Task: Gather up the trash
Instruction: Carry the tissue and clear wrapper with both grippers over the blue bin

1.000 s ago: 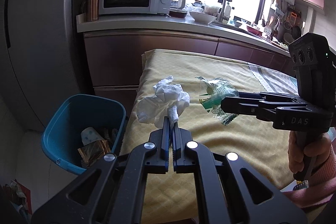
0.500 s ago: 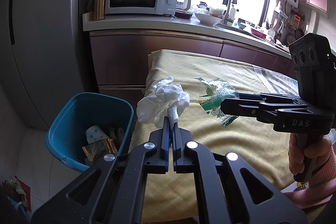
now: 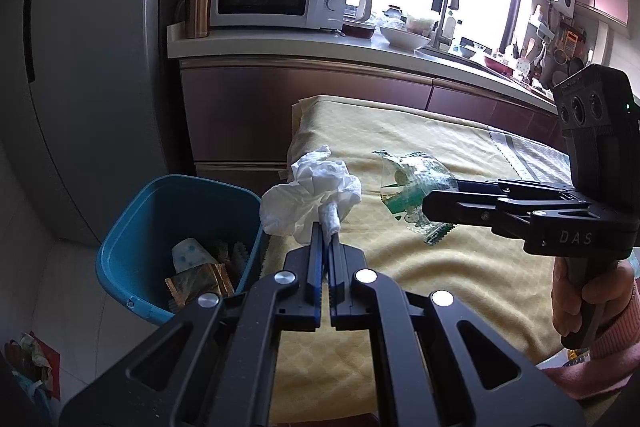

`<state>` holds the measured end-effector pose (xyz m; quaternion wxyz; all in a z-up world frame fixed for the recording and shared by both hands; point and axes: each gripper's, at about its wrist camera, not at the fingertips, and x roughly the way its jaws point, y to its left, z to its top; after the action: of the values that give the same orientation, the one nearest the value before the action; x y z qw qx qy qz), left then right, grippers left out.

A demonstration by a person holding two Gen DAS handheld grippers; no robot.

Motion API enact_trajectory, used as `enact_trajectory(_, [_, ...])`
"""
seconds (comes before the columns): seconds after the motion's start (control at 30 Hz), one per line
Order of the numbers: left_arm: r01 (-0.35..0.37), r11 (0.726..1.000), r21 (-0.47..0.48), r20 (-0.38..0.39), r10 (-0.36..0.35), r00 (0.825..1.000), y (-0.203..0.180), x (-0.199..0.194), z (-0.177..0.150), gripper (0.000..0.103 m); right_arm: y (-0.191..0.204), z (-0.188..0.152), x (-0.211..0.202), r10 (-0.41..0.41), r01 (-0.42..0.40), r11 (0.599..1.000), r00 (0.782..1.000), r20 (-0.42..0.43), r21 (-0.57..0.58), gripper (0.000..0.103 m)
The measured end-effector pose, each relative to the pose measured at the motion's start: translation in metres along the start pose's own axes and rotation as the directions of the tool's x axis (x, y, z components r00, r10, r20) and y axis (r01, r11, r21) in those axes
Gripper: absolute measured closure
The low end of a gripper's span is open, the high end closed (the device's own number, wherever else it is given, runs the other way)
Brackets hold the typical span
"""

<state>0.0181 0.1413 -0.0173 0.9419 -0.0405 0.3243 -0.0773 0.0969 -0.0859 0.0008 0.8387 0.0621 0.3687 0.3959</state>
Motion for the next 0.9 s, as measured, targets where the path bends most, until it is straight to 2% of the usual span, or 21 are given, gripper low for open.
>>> enact_trajectory(0.9, [-0.047,0.999,-0.028,0.005,0.047,0.999,0.021,-0.005,-0.001,0.1,0.021,0.008,0.016,0.022,-0.023,0.999,1.0,-0.017,-0.035,0.069])
